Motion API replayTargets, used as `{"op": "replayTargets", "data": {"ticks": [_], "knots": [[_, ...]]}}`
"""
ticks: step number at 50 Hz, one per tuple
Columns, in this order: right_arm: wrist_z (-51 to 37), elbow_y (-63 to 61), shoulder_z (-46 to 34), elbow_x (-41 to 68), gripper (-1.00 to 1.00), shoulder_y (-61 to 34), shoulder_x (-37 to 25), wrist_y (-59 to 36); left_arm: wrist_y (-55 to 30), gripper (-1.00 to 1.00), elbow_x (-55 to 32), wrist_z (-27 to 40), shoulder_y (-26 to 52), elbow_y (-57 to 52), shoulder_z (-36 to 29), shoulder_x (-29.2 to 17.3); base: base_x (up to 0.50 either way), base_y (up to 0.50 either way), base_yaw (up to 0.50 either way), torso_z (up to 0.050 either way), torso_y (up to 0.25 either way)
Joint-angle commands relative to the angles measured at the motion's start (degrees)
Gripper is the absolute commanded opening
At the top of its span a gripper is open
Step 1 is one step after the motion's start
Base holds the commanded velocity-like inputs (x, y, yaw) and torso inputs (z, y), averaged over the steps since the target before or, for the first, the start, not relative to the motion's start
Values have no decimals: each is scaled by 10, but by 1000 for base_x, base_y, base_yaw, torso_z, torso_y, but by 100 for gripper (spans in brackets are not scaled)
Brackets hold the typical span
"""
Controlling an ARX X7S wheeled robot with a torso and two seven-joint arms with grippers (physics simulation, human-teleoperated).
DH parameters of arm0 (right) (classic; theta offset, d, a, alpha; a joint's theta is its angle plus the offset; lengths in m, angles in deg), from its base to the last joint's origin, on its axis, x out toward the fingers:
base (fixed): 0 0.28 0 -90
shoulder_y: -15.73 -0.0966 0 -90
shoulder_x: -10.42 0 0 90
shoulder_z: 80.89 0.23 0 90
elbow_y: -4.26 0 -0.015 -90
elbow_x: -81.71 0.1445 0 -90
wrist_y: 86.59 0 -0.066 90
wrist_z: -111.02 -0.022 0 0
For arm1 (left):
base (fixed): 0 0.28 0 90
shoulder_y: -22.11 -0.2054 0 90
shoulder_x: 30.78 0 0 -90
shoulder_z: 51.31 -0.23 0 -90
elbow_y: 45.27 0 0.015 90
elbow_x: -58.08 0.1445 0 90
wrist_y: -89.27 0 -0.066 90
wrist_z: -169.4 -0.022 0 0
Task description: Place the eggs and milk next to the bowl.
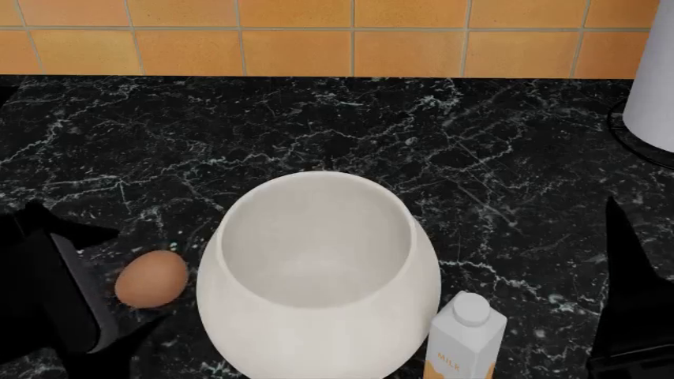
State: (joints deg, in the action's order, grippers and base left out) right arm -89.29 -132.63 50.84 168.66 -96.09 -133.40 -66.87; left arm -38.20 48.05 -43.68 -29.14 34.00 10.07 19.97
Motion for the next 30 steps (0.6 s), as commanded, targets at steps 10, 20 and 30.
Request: {"op": "replayTargets", "data": {"ticks": [10,20,30], "knots": [[34,12,-4,-36,100,0,14,17,-116,100,-108,96,-110,-191,181,-18,0,0,0,0,0],[46,12,-3,-48,100,7,17,24,-202,100,-126,186,-149,-247,256,15,0,0,0,0,0],[61,13,-1,-61,100,16,20,31,-251,100,-120,247,-177,-295,283,38,0,0,0,0,0]]}}
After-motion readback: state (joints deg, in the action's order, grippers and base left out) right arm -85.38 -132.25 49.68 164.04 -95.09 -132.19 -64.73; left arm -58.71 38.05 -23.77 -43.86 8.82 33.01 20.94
